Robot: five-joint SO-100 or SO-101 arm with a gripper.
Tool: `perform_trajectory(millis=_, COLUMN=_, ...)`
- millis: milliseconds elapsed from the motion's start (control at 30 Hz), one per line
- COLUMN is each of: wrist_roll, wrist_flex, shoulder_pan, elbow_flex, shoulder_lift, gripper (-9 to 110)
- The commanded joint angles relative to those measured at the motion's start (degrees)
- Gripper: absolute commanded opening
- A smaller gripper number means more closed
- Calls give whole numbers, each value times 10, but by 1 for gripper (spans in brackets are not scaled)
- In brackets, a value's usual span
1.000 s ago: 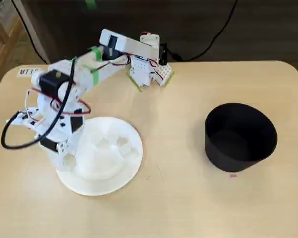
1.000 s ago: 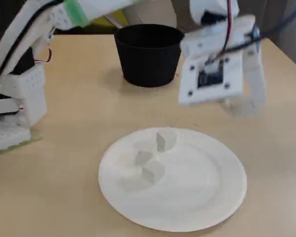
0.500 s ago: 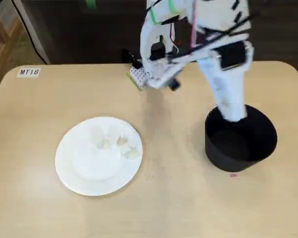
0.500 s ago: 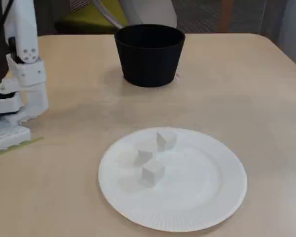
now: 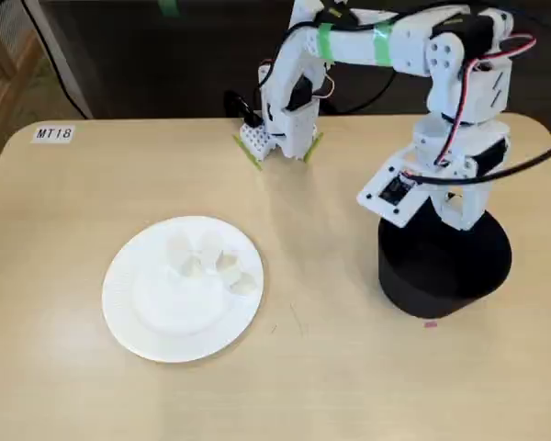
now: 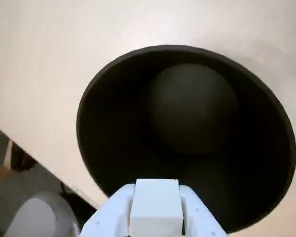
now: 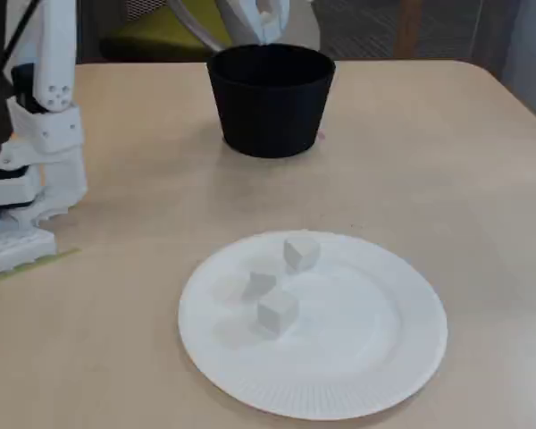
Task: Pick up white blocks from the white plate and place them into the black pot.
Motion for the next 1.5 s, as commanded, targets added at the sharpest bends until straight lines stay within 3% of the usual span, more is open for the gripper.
perform_trajectory(millis=0, wrist_roll=-21, wrist_flex=0, shoulder_pan=15, elbow_flex=-2, shoulder_lift=0, gripper=9)
perform_trajectory(millis=267, wrist_roll=-29, wrist_flex=-12, shoulder_pan=40, elbow_flex=-8, shoulder_lift=12, gripper=24)
perform_trajectory(millis=300, wrist_roll=-24, wrist_flex=-14, shoulder_pan=47, elbow_flex=-8, shoulder_lift=18, gripper=20)
perform_trajectory(millis=367, wrist_roll=-7, wrist_flex=-15, shoulder_pan=68, elbow_flex=-8, shoulder_lift=35, gripper=-2)
perform_trajectory(millis=433, wrist_roll=-11, wrist_flex=0, shoulder_pan=108, elbow_flex=4, shoulder_lift=76, gripper=-2)
perform_trajectory(millis=567, wrist_roll=-56, wrist_flex=-14, shoulder_pan=281, elbow_flex=219, shoulder_lift=285, gripper=-2)
perform_trajectory(millis=667, wrist_roll=-82, wrist_flex=-178, shoulder_pan=403, elbow_flex=518, shoulder_lift=542, gripper=-2)
perform_trajectory(millis=733, wrist_roll=-94, wrist_flex=-221, shoulder_pan=428, elbow_flex=616, shoulder_lift=616, gripper=-2)
perform_trajectory(millis=900, wrist_roll=-54, wrist_flex=-207, shoulder_pan=448, elbow_flex=627, shoulder_lift=569, gripper=-2)
perform_trajectory(millis=1267, wrist_roll=-5, wrist_flex=-194, shoulder_pan=662, elbow_flex=531, shoulder_lift=381, gripper=-2)
perform_trajectory(millis=1367, wrist_roll=-10, wrist_flex=-178, shoulder_pan=679, elbow_flex=511, shoulder_lift=351, gripper=16)
perform_trajectory(millis=1467, wrist_roll=-7, wrist_flex=-177, shoulder_pan=693, elbow_flex=511, shoulder_lift=334, gripper=25)
